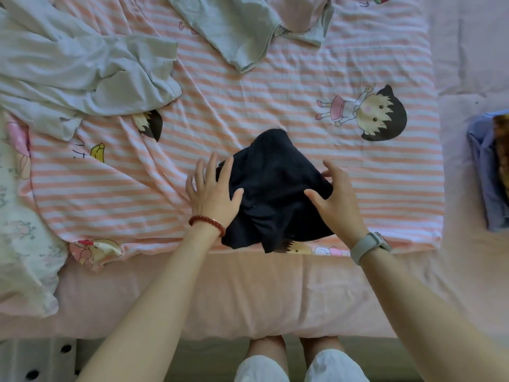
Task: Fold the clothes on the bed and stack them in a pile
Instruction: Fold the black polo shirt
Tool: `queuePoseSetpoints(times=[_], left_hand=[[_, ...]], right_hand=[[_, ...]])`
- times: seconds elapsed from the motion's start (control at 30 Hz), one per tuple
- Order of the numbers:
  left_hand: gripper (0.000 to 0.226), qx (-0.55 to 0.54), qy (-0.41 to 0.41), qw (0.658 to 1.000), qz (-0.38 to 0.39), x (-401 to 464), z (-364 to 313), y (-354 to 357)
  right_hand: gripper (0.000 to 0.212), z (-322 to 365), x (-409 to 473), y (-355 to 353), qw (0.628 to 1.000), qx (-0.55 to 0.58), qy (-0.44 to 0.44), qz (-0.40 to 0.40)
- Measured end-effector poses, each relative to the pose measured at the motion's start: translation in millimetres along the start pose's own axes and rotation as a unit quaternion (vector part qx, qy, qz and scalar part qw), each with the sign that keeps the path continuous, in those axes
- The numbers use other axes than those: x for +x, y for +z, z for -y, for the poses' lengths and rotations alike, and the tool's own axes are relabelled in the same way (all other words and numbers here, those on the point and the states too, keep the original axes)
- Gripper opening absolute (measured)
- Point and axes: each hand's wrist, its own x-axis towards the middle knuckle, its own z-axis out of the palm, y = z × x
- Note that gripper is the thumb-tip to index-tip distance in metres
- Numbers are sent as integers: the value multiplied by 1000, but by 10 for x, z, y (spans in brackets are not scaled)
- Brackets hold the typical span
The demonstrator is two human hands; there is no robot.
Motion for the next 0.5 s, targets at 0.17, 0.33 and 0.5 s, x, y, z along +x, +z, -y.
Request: queuePoseSetpoints(times=[0.17,0.33,0.5], left_hand=[[54,-74,-94,992,-34,39,-20,-52],[34,-305,-207,918,-145,-386,-276,-16],[53,-302,-310,899,-67,-532,-463,241]], right_hand=[[67,-126,-39,-77,998,-42,38,-5],[37,-32,-5,107,998,0,50,32],[52,59,215,127,992,-12,93,86]])
